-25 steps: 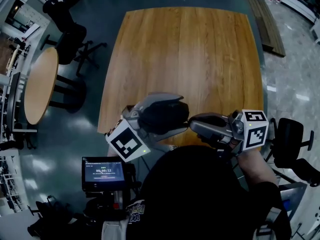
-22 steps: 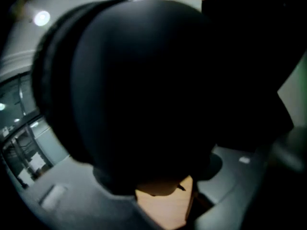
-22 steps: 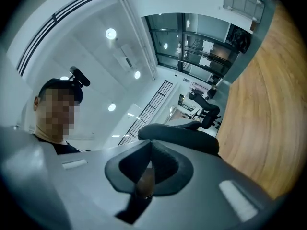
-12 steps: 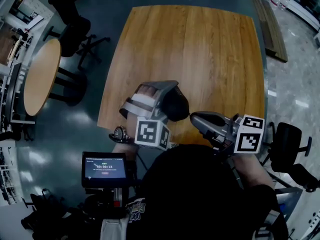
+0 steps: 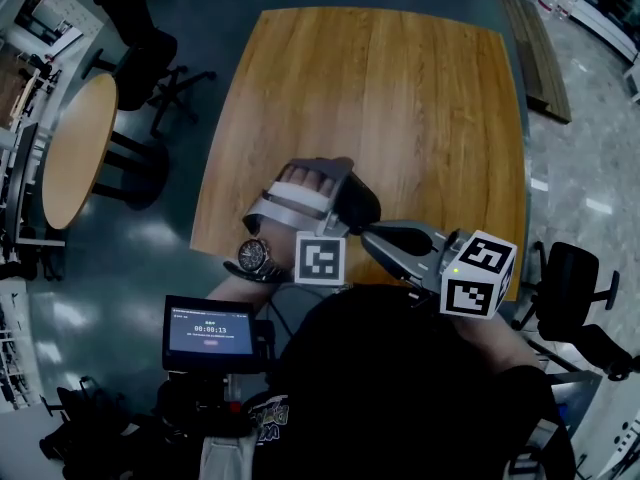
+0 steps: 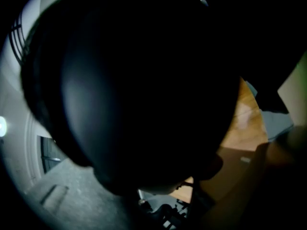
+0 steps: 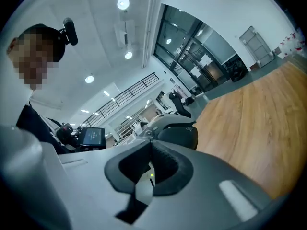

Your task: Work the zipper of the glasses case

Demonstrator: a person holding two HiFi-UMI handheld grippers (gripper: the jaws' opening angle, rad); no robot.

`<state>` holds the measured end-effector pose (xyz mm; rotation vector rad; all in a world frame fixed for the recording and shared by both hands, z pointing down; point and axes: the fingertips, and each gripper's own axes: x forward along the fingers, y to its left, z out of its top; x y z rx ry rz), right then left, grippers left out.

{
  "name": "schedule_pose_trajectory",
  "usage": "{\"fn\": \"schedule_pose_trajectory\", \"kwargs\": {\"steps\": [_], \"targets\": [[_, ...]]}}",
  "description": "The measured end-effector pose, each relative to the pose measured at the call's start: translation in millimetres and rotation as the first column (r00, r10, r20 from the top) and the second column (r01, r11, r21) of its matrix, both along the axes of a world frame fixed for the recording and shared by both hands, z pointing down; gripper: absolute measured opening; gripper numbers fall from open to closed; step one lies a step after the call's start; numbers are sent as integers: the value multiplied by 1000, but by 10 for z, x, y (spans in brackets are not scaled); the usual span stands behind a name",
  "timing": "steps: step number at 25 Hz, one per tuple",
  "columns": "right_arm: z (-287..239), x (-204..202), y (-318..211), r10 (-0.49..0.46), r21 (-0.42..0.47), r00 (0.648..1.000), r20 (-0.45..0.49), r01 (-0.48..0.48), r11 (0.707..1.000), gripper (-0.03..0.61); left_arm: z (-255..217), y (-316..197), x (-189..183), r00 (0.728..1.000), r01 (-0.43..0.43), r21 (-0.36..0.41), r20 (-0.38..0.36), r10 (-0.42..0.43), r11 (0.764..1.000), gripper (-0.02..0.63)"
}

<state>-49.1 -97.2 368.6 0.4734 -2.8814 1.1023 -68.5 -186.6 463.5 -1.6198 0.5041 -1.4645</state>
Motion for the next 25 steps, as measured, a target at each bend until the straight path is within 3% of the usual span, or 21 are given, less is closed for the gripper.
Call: {"fn": "schedule_pose_trajectory", "kwargs": {"steps": [5, 7, 10, 14, 16, 19, 21, 23, 24, 25], "targets": [[108, -33, 23, -1, -56, 999, -37, -1, 998, 8, 24, -18, -15, 989, -49, 74, 144, 38, 996, 296], [155, -32, 7, 19, -159, 1000, 1, -19, 987, 9, 21, -37, -28, 975, -66, 114, 217, 40, 991, 296], [230, -64, -41, 64, -317, 996, 63, -41, 947, 9, 34, -85, -77, 946, -101, 150, 319, 48, 983, 296], [242, -67, -30, 65, -315, 996, 59, -43, 948, 12, 91, -65, -64, 945, -116, 124, 319, 71, 986, 296], [211, -73, -16, 51, -306, 996, 69, -28, 952, 20, 82, -48, -44, 962, -107, 115, 262, 74, 988, 295], [85, -56, 11, 23, -250, 993, 114, 6, 968, 41, 61, -10, 13, 992, -70, 84, 107, 61, 994, 295], [-70, 22, 30, -4, -175, 985, 173, 34, 984, 109, 108, 68, 75, 999, -32, -9, -38, 32, 999, 295], [-255, 169, 9, -12, -60, 974, 225, 27, 998, 123, 143, 171, 163, 970, -12, -161, -242, -28, 987, 295], [-347, 271, -36, 5, 15, 971, 239, -9, 1000, 111, 120, 225, 216, 929, -24, -247, -362, -70, 969, 295], [-423, 383, -95, 35, 101, 971, 236, -61, 993, 107, 64, 295, 283, 865, -63, -337, -489, -118, 940, 295]]}}
